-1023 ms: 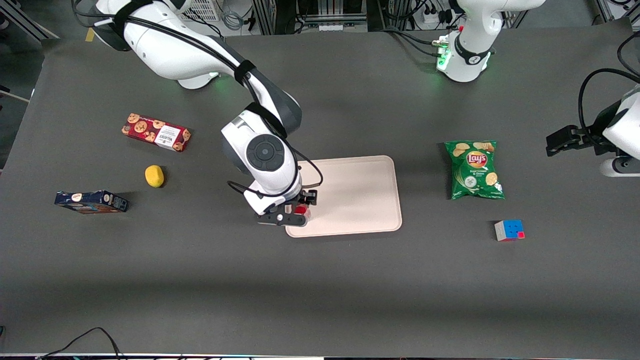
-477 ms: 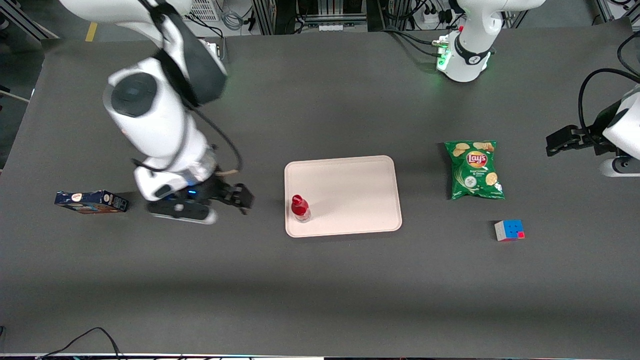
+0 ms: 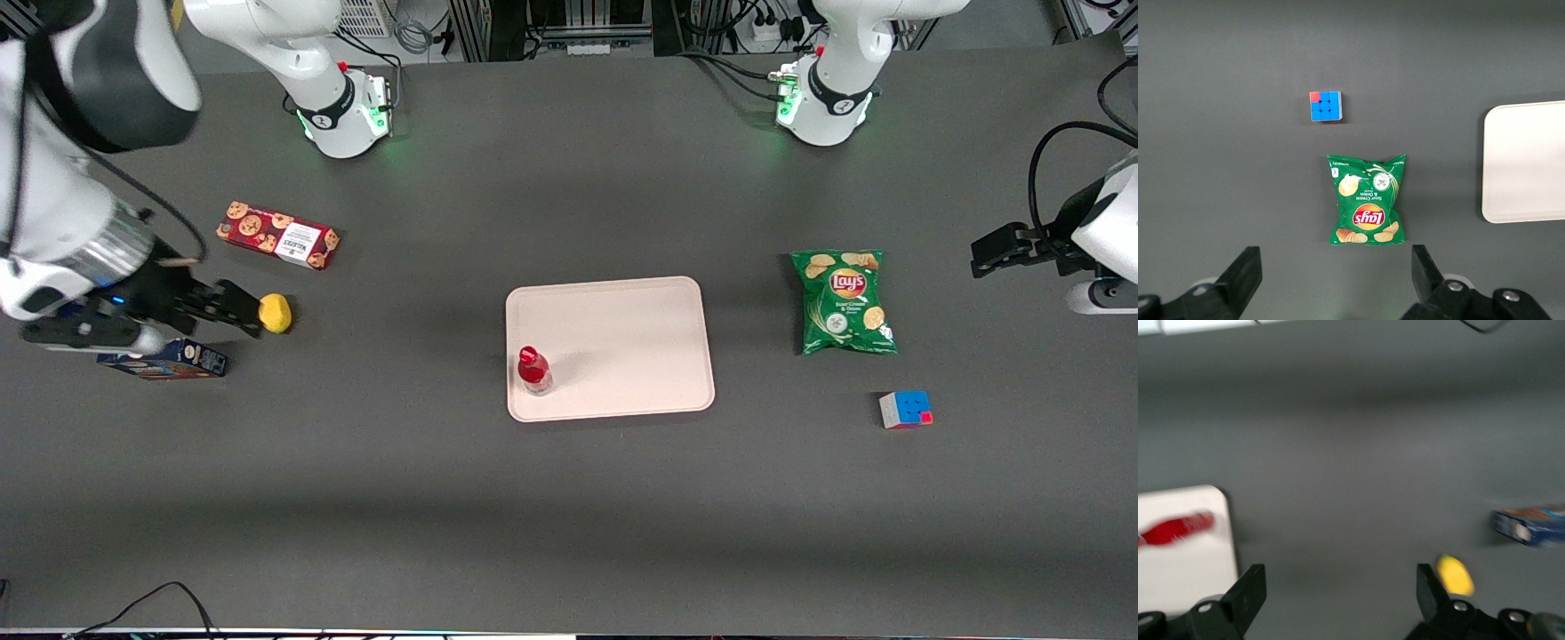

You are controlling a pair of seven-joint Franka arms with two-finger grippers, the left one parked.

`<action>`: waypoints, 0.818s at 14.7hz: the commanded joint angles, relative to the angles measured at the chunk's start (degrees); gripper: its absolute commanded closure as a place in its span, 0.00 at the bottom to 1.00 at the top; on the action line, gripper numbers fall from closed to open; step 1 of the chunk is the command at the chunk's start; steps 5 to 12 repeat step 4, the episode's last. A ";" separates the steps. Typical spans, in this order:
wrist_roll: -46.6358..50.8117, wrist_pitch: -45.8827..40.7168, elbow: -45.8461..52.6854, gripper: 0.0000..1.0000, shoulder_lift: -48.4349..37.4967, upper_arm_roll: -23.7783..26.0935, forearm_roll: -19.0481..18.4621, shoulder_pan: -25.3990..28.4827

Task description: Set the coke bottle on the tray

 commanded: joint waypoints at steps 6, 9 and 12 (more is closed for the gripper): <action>-9.46 -9.05 -1.50 0.00 -3.33 -6.24 1.52 -0.29; -9.46 -9.05 -1.50 0.00 -3.33 -6.24 1.52 -0.29; -9.46 -9.05 -1.50 0.00 -3.33 -6.24 1.52 -0.29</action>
